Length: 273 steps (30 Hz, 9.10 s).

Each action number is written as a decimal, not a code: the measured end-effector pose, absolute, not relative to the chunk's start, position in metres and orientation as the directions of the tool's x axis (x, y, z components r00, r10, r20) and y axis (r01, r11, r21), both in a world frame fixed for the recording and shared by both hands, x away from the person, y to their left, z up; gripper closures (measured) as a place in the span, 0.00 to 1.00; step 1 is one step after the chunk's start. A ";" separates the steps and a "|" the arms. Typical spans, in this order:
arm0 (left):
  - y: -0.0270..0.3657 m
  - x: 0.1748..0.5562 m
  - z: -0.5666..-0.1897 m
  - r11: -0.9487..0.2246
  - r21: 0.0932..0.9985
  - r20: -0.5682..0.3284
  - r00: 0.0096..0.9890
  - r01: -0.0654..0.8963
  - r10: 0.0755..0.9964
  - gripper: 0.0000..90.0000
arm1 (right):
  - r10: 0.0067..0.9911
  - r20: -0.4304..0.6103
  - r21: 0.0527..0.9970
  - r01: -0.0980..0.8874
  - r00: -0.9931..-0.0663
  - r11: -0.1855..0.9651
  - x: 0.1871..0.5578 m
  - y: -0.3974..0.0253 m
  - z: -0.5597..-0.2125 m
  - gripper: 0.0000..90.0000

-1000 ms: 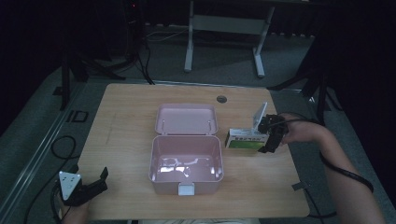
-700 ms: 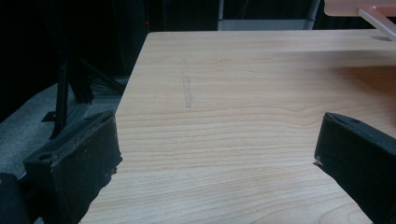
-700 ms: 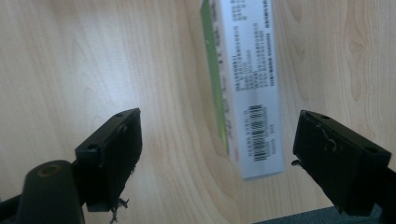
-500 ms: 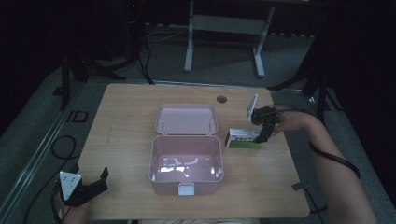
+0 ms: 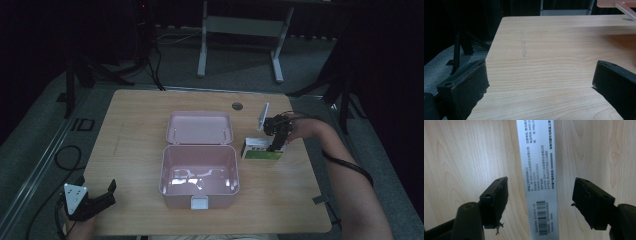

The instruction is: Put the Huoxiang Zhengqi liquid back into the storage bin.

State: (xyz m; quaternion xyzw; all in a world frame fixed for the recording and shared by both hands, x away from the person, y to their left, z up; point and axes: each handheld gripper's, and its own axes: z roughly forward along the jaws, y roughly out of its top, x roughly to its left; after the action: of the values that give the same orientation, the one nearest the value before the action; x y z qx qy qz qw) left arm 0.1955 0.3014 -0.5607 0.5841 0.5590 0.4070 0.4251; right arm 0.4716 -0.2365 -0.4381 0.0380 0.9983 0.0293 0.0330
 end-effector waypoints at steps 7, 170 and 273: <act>0.301 0.195 -0.561 -0.015 0.951 0.001 0.044 0.307 0.999 0.00 | 0.055 -0.074 0.061 0.051 -0.996 0.997 0.474 -0.237 -0.444 0.41; 0.301 0.195 -0.560 -0.011 0.948 -0.012 0.070 0.319 0.997 0.00 | -0.139 0.026 0.075 -0.137 -0.990 0.988 0.340 -0.047 -0.328 0.68; 0.301 0.196 -0.560 -0.015 0.942 -0.012 0.081 0.334 0.997 0.00 | 0.424 -0.092 0.694 0.248 -0.901 0.676 0.411 -0.250 -0.447 0.12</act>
State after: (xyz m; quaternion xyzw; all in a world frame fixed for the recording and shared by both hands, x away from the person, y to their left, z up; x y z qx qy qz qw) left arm 0.1961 0.3008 -0.5603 0.5980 0.5563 0.3874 0.4276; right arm 0.4114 -0.2502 -0.4468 0.1852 0.9070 0.3575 0.1237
